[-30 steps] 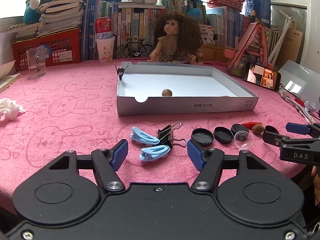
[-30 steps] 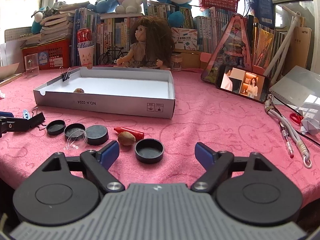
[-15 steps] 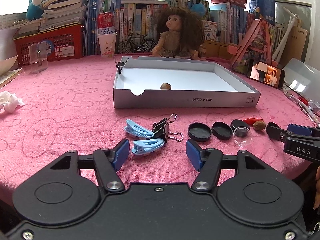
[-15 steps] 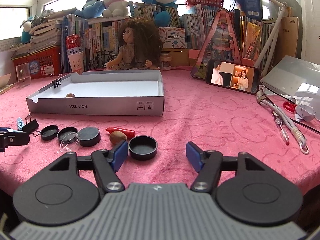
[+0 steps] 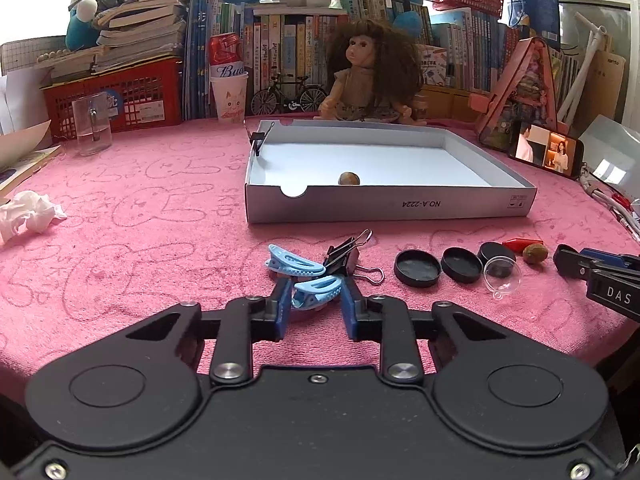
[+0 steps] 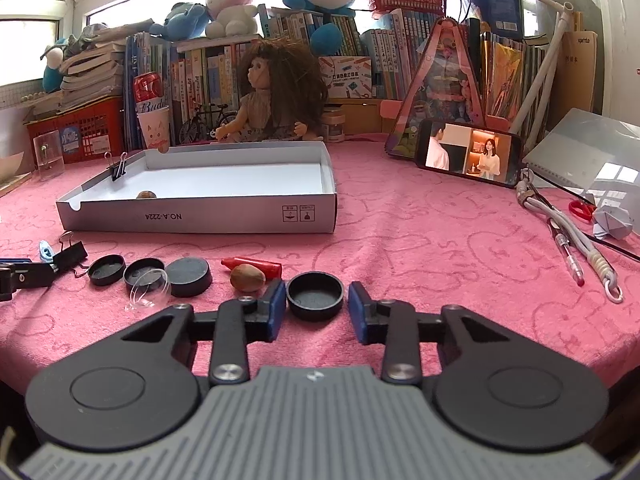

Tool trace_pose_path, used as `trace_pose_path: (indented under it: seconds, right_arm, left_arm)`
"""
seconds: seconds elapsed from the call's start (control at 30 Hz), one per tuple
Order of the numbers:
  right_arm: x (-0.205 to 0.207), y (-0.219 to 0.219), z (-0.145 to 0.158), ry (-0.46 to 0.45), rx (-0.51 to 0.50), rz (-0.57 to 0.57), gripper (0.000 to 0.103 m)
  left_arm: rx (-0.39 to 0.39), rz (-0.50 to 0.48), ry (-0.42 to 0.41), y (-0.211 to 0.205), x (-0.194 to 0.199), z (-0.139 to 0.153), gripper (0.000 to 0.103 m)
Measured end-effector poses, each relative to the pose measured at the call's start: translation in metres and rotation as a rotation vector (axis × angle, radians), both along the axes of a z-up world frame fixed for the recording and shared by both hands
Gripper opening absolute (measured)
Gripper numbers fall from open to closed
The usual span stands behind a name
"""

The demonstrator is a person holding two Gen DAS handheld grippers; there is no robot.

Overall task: Organize rigid objects
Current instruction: 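Carry the blue clip and black lid over the white box with both tools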

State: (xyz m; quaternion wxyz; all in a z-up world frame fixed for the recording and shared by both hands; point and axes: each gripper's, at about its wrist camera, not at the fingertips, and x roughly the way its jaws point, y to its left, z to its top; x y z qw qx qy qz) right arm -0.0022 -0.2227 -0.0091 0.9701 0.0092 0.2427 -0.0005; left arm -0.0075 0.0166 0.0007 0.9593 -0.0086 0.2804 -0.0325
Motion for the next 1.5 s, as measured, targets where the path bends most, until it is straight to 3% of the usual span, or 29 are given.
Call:
trace_pose_path:
  seconds: [0.23,0.43,0.53,0.63,0.73,0.77,0.83,0.87,1.23,1.5]
  right_arm:
    - [-0.001,0.000,0.005,-0.021,0.007,0.009,0.036]
    - [0.000,0.000,0.006,-0.024,0.008,0.010,0.037]
    - [-0.001,0.000,0.005,-0.021,0.009,0.012,0.037]
    - [0.000,0.000,0.005,-0.020,0.008,0.015,0.037]
    - [0.001,0.000,0.005,-0.021,0.007,0.015,0.037]
    - [0.001,0.000,0.006,-0.021,0.008,0.016,0.037]
    - [0.001,0.001,0.006,-0.022,0.007,0.016,0.037]
    - [0.001,0.001,0.006,-0.022,0.007,0.017,0.037]
    - [0.009,0.003,0.014,-0.041,0.010,0.022,0.037]
    - [0.024,0.000,0.025,-0.052,0.018,0.008,0.036]
  left_arm:
    - [0.010,-0.014,-0.026,-0.003,-0.003,0.004,0.017]
    - [0.007,-0.038,0.008,-0.004,-0.001,0.002,0.017]
    - [0.009,-0.043,0.003,-0.005,-0.002,0.001,0.020]
    - [0.034,-0.041,-0.017,-0.006,0.000,0.001,0.032]
    - [0.039,-0.055,0.006,-0.005,0.006,-0.002,0.032]
    - [0.032,-0.056,0.013,-0.004,0.008,-0.003,0.031]
    - [0.027,-0.057,0.007,-0.004,0.009,-0.002,0.016]
    - [0.026,-0.060,0.007,-0.004,0.009,-0.001,0.016]
    - [-0.027,-0.116,-0.023,-0.011,-0.002,0.014,0.015]
    - [-0.026,-0.102,-0.076,-0.012,0.009,0.034,0.015]
